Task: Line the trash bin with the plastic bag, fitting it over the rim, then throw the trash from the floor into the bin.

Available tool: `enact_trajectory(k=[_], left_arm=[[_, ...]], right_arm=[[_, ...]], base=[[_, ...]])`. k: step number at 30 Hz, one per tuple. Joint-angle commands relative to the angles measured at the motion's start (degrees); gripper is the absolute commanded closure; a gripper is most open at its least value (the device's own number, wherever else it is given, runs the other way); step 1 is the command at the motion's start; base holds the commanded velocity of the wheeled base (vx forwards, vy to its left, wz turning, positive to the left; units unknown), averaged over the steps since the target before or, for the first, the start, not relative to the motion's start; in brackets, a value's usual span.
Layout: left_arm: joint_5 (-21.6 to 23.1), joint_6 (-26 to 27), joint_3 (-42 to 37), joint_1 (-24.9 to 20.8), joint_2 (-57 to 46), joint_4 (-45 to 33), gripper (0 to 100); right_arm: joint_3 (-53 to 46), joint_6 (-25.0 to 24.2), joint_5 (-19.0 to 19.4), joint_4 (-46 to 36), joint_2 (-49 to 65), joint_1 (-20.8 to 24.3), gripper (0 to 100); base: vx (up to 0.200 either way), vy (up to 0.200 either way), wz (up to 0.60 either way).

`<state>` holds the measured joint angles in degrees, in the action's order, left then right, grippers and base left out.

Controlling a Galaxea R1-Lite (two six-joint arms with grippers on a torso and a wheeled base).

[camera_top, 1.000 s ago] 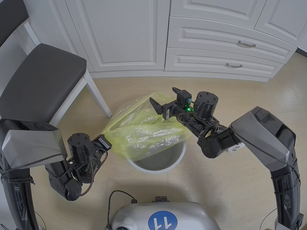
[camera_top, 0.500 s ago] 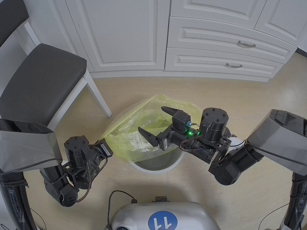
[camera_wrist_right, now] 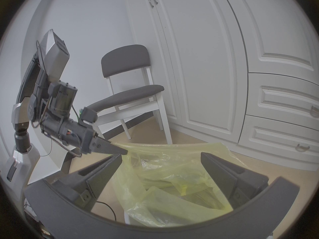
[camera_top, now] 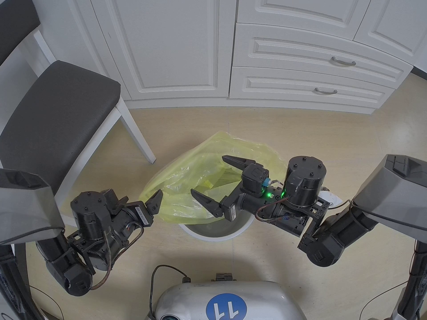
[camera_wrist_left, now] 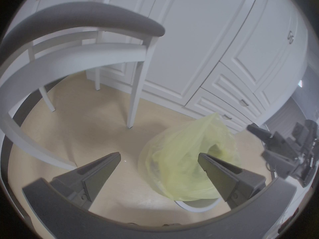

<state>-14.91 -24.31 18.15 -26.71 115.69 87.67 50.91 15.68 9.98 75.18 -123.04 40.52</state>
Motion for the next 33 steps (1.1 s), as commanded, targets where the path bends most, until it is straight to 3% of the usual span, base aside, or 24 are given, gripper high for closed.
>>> enact_trajectory(k=[1, 6, 11, 13, 14, 15, 18, 23, 27, 33], left_arm=[[5.68, 3.21, -4.44, 0.34, -9.87, -0.14, 0], [12.27, 5.59, -7.60, 0.52, -13.03, -0.49, 0], [14.65, 7.61, -7.78, -0.10, -13.21, -0.49, 0], [14.65, 8.66, -7.78, -0.01, -13.38, -0.49, 0], [14.56, 8.84, -7.87, -0.01, -13.38, -0.40, 0], [14.65, 10.68, -8.13, 0.17, -14.53, -0.40, 0], [14.65, 12.18, -8.40, 0.34, -16.46, -0.58, 0], [14.65, 12.62, -8.22, 0.25, -16.81, -0.49, 0], [14.65, 12.62, -7.69, 0.52, -16.90, -0.49, 0], [14.65, 12.79, -7.52, 1.13, -19.18, -0.58, 0]], right_arm=[[-1.69, 0.06, -0.32, 0.05, 0.34, -0.53, 0], [-3.45, -0.12, -0.23, -2.76, 0.43, -2.99, 0], [6.13, 0.49, 0.30, -29.83, 5.53, -2.82, 0], [11.32, 1.73, 0.39, -38.97, 6.67, -2.55, 0], [11.76, 1.81, 0.30, -39.67, 6.67, -2.46, 0], [17.91, 4.10, 0.91, -48.37, 6.23, -2.29, 0], [25.29, 9.81, 3.38, -57.34, 3.33, -2.11, 0], [31.89, 18.78, 4.43, -65.51, -0.10, -2.11, 0], [33.91, 20.45, 4.08, -71.22, -2.03, -1.32, 0], [37.69, 20.71, 3.81, -72.54, -6.86, -1.41, 0]], base=[[0.000, 0.000, 0.00], [0.000, 0.000, 0.00], [0.000, 0.000, 0.00], [0.000, 0.000, 0.00], [0.000, 0.000, 0.00], [0.000, 0.000, 0.00], [0.000, 0.000, 0.00], [0.000, 0.000, 0.00], [0.000, 0.000, 0.00], [0.000, 0.000, 0.00]])
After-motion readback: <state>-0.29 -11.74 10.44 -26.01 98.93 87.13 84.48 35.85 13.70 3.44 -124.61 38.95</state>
